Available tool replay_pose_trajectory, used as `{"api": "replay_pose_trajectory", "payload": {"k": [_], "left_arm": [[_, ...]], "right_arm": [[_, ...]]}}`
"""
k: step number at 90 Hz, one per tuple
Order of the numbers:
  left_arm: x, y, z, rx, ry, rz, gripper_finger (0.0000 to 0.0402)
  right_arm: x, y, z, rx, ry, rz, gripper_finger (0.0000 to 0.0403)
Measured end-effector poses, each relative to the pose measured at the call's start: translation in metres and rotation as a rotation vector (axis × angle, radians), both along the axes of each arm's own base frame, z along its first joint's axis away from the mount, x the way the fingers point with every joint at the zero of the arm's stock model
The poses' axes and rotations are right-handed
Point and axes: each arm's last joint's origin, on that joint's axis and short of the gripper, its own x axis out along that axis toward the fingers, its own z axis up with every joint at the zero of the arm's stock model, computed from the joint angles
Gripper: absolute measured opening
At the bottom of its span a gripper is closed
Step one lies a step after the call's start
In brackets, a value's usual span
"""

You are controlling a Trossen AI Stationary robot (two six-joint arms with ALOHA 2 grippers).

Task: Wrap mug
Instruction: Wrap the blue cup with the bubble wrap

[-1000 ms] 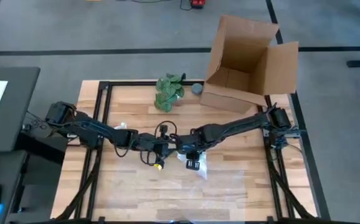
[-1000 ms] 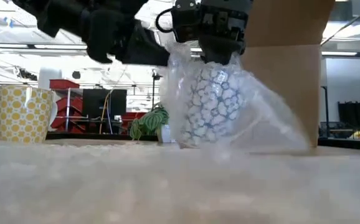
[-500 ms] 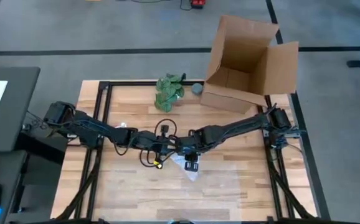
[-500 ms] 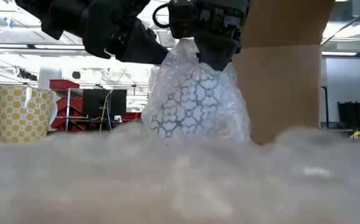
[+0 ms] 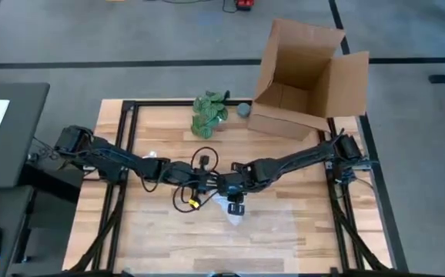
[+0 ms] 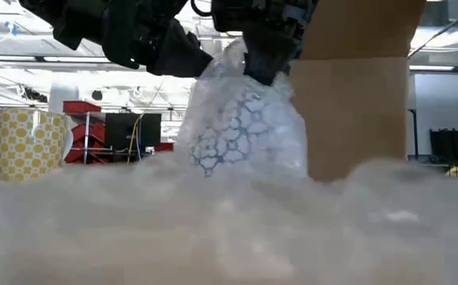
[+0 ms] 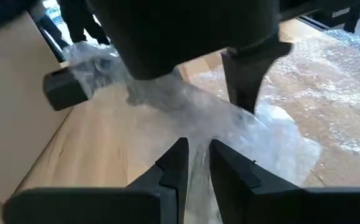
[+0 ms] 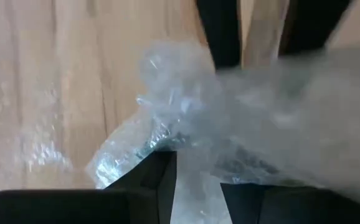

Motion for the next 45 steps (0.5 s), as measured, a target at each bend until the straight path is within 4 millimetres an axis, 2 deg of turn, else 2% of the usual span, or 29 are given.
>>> {"api": "replay_pose_trajectory", "payload": {"k": [23,45], "left_arm": [[-0.013,0.002,0.007,0.016,0.077,0.003,0.0046],[-0.027,0.005,0.012,0.009,0.161,0.017,0.0046]], "right_arm": [[0.009,-0.013,0.003,0.002,-0.079,-0.020,0.0102],[0.025,-0.025,-0.011,0.003,-0.120,-0.031,0.0102]]}}
